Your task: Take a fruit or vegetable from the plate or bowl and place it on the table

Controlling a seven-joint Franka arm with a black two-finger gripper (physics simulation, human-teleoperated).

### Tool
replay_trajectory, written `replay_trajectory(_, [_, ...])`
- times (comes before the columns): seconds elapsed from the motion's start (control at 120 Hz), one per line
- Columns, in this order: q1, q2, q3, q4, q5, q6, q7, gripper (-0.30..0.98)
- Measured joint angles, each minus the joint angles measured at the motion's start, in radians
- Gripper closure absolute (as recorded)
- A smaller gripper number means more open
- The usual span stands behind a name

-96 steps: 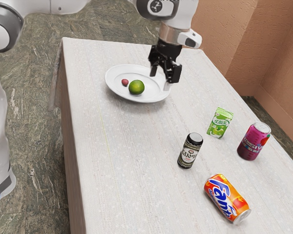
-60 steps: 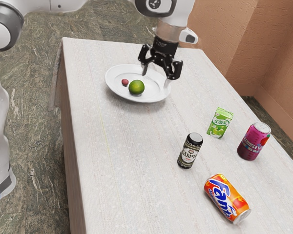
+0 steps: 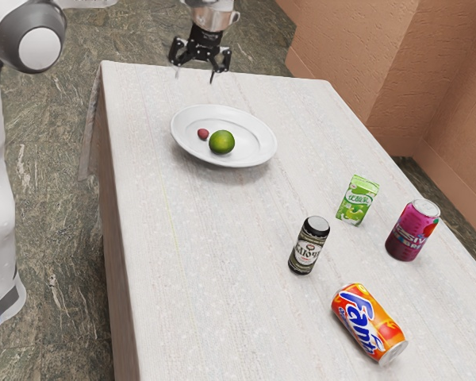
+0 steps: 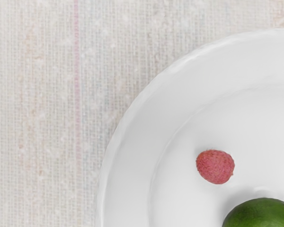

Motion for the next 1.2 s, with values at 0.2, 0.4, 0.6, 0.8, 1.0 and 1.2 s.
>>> replay_trajectory(0.2, [-0.13, -0.109, -0.046, -0.211, 0.041, 0.2, -0.065, 0.0])
replay_trajectory(0.4, [-0.167, -0.069, -0.048, -0.226, 0.037, 0.316, -0.114, 0.0])
replay_trajectory(0.6, [-0.106, 0.012, -0.043, -0.225, -0.018, 0.362, -0.141, 0.0])
replay_trajectory(0.8, [-0.081, 0.055, -0.043, -0.224, -0.055, 0.381, -0.145, 0.0])
replay_trajectory(1.0, [-0.124, 0.086, -0.043, -0.22, -0.074, 0.397, -0.133, 0.0])
replay_trajectory(1.2, [-0.091, 0.094, -0.039, -0.219, -0.087, 0.41, -0.124, 0.0])
